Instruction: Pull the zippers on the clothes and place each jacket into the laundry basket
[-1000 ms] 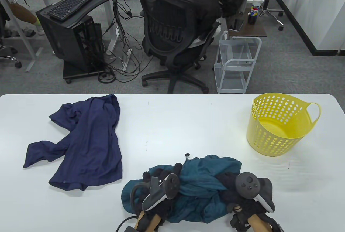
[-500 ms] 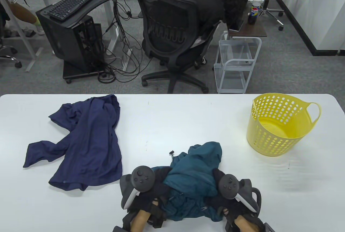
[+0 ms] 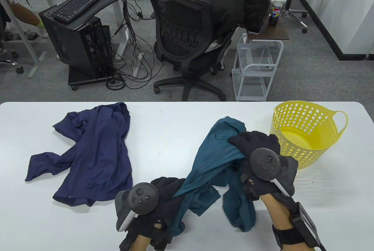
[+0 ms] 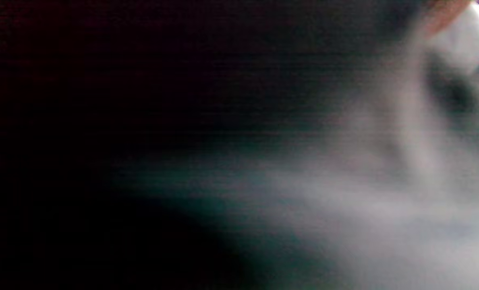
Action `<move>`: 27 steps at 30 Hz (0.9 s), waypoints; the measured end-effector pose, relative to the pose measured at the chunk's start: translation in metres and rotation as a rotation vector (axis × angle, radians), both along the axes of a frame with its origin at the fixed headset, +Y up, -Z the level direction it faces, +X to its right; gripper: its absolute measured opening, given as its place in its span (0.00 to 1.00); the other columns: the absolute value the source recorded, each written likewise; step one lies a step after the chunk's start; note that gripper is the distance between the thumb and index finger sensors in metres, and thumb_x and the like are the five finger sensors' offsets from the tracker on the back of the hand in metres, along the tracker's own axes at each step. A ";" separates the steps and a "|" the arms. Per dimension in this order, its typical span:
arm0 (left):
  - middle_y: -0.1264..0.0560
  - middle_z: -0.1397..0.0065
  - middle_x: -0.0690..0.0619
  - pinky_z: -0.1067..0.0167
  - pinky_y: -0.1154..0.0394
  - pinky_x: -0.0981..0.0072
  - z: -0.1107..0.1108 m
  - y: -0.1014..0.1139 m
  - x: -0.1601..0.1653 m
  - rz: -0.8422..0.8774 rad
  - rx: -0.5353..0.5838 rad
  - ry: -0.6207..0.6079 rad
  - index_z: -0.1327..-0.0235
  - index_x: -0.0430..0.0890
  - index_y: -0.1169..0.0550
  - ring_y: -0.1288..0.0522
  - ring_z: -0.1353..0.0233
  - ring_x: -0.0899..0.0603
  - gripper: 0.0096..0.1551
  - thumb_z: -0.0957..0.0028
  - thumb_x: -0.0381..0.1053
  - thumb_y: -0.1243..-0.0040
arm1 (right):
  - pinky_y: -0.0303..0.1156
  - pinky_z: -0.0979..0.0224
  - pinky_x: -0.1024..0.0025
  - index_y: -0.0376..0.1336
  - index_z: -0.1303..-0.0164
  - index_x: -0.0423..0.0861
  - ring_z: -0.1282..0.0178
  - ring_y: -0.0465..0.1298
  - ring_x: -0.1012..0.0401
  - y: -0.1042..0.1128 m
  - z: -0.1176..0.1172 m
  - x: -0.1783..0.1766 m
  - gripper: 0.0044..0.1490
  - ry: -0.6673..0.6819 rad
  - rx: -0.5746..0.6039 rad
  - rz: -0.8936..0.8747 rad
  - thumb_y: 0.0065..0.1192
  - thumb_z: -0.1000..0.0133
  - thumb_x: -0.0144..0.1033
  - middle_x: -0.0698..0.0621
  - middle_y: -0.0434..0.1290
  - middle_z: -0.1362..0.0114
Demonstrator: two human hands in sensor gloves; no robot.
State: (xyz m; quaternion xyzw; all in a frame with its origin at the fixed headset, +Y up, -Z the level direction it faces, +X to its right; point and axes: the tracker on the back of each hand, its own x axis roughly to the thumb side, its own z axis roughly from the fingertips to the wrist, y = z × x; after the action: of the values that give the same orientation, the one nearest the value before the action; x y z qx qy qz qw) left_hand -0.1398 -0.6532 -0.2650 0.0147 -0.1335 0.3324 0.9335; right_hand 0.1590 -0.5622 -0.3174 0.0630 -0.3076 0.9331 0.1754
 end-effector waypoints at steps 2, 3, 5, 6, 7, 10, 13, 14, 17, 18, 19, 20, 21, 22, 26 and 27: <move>0.17 0.35 0.64 0.33 0.36 0.28 0.004 0.005 0.002 0.009 0.005 -0.037 0.48 0.63 0.15 0.27 0.26 0.38 0.27 0.58 0.67 0.41 | 0.48 0.20 0.30 0.69 0.40 0.71 0.15 0.57 0.47 0.004 0.005 -0.009 0.25 -0.014 0.140 0.054 0.62 0.41 0.32 0.62 0.66 0.19; 0.16 0.37 0.63 0.33 0.36 0.28 0.005 0.005 0.002 0.006 -0.001 -0.048 0.49 0.62 0.14 0.26 0.26 0.38 0.27 0.58 0.67 0.41 | 0.47 0.20 0.31 0.67 0.37 0.73 0.14 0.54 0.47 0.001 0.004 -0.010 0.26 -0.017 0.154 0.071 0.60 0.40 0.34 0.61 0.63 0.17; 0.12 0.43 0.59 0.35 0.34 0.28 0.003 0.002 0.004 -0.021 -0.055 -0.062 0.51 0.59 0.13 0.20 0.33 0.40 0.27 0.58 0.68 0.40 | 0.46 0.20 0.32 0.62 0.32 0.73 0.14 0.50 0.46 -0.015 -0.004 -0.011 0.29 -0.034 0.132 0.114 0.60 0.41 0.38 0.59 0.57 0.14; 0.11 0.45 0.59 0.36 0.33 0.28 -0.001 -0.004 0.006 -0.048 -0.123 -0.084 0.51 0.59 0.13 0.18 0.36 0.41 0.28 0.58 0.68 0.40 | 0.45 0.20 0.31 0.61 0.30 0.73 0.14 0.49 0.45 -0.032 -0.014 -0.010 0.30 -0.053 0.041 0.148 0.62 0.41 0.40 0.59 0.57 0.13; 0.11 0.46 0.58 0.36 0.32 0.28 -0.004 -0.010 0.007 -0.071 -0.182 -0.107 0.49 0.58 0.14 0.16 0.39 0.41 0.30 0.58 0.69 0.41 | 0.44 0.20 0.30 0.61 0.29 0.73 0.13 0.48 0.44 -0.044 -0.021 -0.008 0.32 -0.064 -0.038 0.168 0.65 0.43 0.42 0.58 0.56 0.12; 0.17 0.33 0.50 0.37 0.32 0.30 -0.013 -0.042 0.017 -0.162 -0.527 -0.280 0.30 0.56 0.27 0.18 0.36 0.37 0.42 0.58 0.73 0.45 | 0.40 0.21 0.29 0.60 0.25 0.71 0.12 0.42 0.42 -0.102 -0.047 -0.001 0.36 -0.088 -0.512 0.296 0.70 0.44 0.43 0.56 0.51 0.09; 0.22 0.27 0.46 0.38 0.32 0.30 -0.017 -0.065 0.025 -0.210 -0.674 -0.335 0.27 0.56 0.31 0.19 0.36 0.35 0.45 0.59 0.73 0.45 | 0.39 0.21 0.29 0.52 0.21 0.68 0.12 0.39 0.42 -0.149 -0.052 0.010 0.44 -0.108 -0.819 0.388 0.70 0.46 0.46 0.57 0.46 0.09; 0.22 0.27 0.47 0.37 0.32 0.31 -0.020 -0.068 0.025 -0.207 -0.672 -0.315 0.27 0.57 0.31 0.19 0.35 0.36 0.44 0.58 0.73 0.46 | 0.41 0.21 0.29 0.51 0.20 0.67 0.12 0.41 0.42 -0.154 -0.050 0.016 0.45 -0.106 -0.802 0.370 0.71 0.46 0.46 0.57 0.47 0.09; 0.20 0.29 0.48 0.37 0.33 0.30 -0.022 -0.060 0.019 -0.194 -0.574 -0.196 0.29 0.57 0.27 0.19 0.36 0.36 0.40 0.56 0.71 0.47 | 0.46 0.21 0.31 0.49 0.19 0.62 0.12 0.47 0.41 -0.141 -0.036 0.030 0.48 -0.121 -0.653 0.219 0.71 0.47 0.50 0.55 0.49 0.09; 0.20 0.29 0.49 0.37 0.33 0.31 -0.022 -0.058 0.017 -0.195 -0.540 -0.166 0.30 0.57 0.27 0.20 0.35 0.36 0.40 0.56 0.71 0.46 | 0.48 0.20 0.33 0.50 0.19 0.61 0.13 0.50 0.41 -0.135 -0.030 0.034 0.49 -0.122 -0.615 0.176 0.71 0.48 0.52 0.54 0.50 0.09; 0.20 0.29 0.51 0.36 0.33 0.30 -0.021 -0.053 0.014 -0.202 -0.482 -0.111 0.31 0.58 0.26 0.21 0.34 0.36 0.39 0.56 0.70 0.46 | 0.53 0.21 0.35 0.51 0.19 0.60 0.14 0.54 0.41 -0.127 -0.020 0.039 0.48 -0.123 -0.563 0.120 0.70 0.48 0.53 0.53 0.52 0.10; 0.20 0.29 0.52 0.36 0.34 0.30 -0.021 -0.050 0.013 -0.210 -0.437 -0.080 0.32 0.59 0.25 0.22 0.32 0.36 0.37 0.56 0.70 0.46 | 0.57 0.22 0.39 0.55 0.20 0.58 0.17 0.60 0.42 -0.124 -0.015 0.043 0.46 -0.127 -0.541 0.094 0.70 0.48 0.54 0.52 0.57 0.12; 0.20 0.29 0.53 0.35 0.35 0.30 -0.020 -0.045 0.012 -0.233 -0.366 -0.032 0.32 0.60 0.25 0.23 0.31 0.36 0.37 0.56 0.69 0.45 | 0.62 0.25 0.42 0.59 0.23 0.56 0.23 0.68 0.43 -0.119 -0.004 0.047 0.42 -0.133 -0.524 0.062 0.70 0.47 0.54 0.50 0.63 0.15; 0.20 0.28 0.55 0.34 0.35 0.30 -0.019 -0.041 0.013 -0.255 -0.300 0.016 0.32 0.61 0.25 0.24 0.29 0.36 0.36 0.57 0.69 0.44 | 0.67 0.28 0.44 0.65 0.27 0.55 0.28 0.74 0.45 -0.119 0.004 0.050 0.37 -0.126 -0.535 0.050 0.70 0.47 0.53 0.51 0.71 0.21; 0.28 0.21 0.64 0.30 0.40 0.30 -0.016 -0.040 0.032 -0.386 -0.085 0.039 0.35 0.72 0.27 0.36 0.19 0.37 0.31 0.57 0.66 0.43 | 0.73 0.37 0.49 0.76 0.40 0.55 0.41 0.81 0.48 -0.146 0.028 0.037 0.28 0.030 -0.709 0.081 0.70 0.47 0.56 0.51 0.82 0.34; 0.31 0.19 0.66 0.29 0.41 0.31 -0.017 -0.044 0.039 -0.436 -0.059 0.020 0.35 0.74 0.28 0.39 0.17 0.38 0.31 0.57 0.66 0.43 | 0.73 0.36 0.48 0.75 0.39 0.55 0.40 0.81 0.48 -0.157 0.037 0.027 0.30 0.079 -0.711 0.105 0.70 0.48 0.58 0.52 0.82 0.33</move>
State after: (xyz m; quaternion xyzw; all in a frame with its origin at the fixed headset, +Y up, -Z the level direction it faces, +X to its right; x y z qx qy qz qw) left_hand -0.1004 -0.6974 -0.2823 -0.0385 -0.1144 0.1264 0.9846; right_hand 0.1856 -0.7191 -0.2805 0.0501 0.0469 0.9863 0.1498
